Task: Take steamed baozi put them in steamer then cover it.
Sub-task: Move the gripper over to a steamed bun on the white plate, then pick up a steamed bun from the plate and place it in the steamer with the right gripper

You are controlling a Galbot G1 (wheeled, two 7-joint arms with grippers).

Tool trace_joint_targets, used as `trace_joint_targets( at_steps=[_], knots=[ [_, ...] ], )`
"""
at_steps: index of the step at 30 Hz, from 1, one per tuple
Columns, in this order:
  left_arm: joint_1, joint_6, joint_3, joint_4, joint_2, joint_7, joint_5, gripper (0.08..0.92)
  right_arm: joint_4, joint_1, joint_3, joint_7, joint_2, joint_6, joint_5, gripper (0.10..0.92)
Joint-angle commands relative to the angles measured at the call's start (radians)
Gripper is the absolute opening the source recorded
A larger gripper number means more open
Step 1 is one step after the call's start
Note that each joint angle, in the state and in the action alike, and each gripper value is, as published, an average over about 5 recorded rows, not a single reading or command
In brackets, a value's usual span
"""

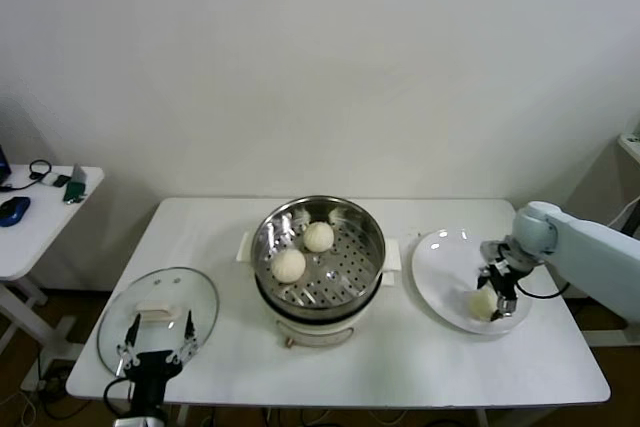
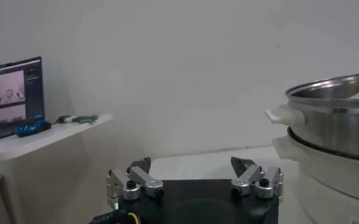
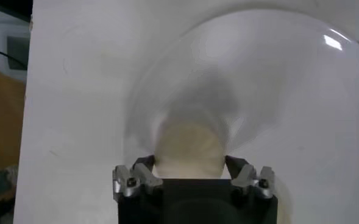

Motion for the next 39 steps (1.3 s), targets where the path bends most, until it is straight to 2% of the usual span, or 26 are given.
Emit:
trace_joint_targets(
  at_steps=[1, 6, 12, 20, 24, 33, 39],
  knots=[
    [-0.008, 0.006, 0.000, -0.002, 0.005, 0.000, 0.000, 0.823, -0.019, -0.003, 0.010, -0.004, 0.013, 0.009, 0.000, 0.727],
    [-0.014, 0.008, 0.009, 0.001, 0.001, 0.000, 0.001, 0.823, -0.001, 0.094, -0.061, -0.007, 0.002, 0.027, 0.050, 0.716],
    [-0.019, 0.007, 0.017, 0.003, 0.001, 0.000, 0.002, 0.823, 0.047, 0.377, -0.271, -0.051, 0.028, 0.138, 0.116, 0.715],
    [-0.011, 0.006, 0.019, -0.001, 0.006, -0.001, 0.000, 0.823, 0.128, 0.815, -0.552, -0.097, 0.178, 0.345, 0.185, 0.715],
    [-0.010, 0.006, 0.022, -0.005, 0.006, -0.002, 0.001, 0.823, 0.216, 0.942, -0.607, -0.108, 0.233, 0.417, 0.199, 0.716],
    [-0.004, -0.002, 0.034, -0.012, 0.006, -0.001, 0.011, 0.823, 0.394, 0.867, -0.462, -0.123, 0.343, 0.417, 0.171, 0.719],
    [0.015, -0.013, 0.031, -0.013, 0.016, 0.001, 0.013, 0.823, 0.401, 0.747, -0.401, -0.124, 0.467, 0.403, 0.142, 0.721]
  ],
)
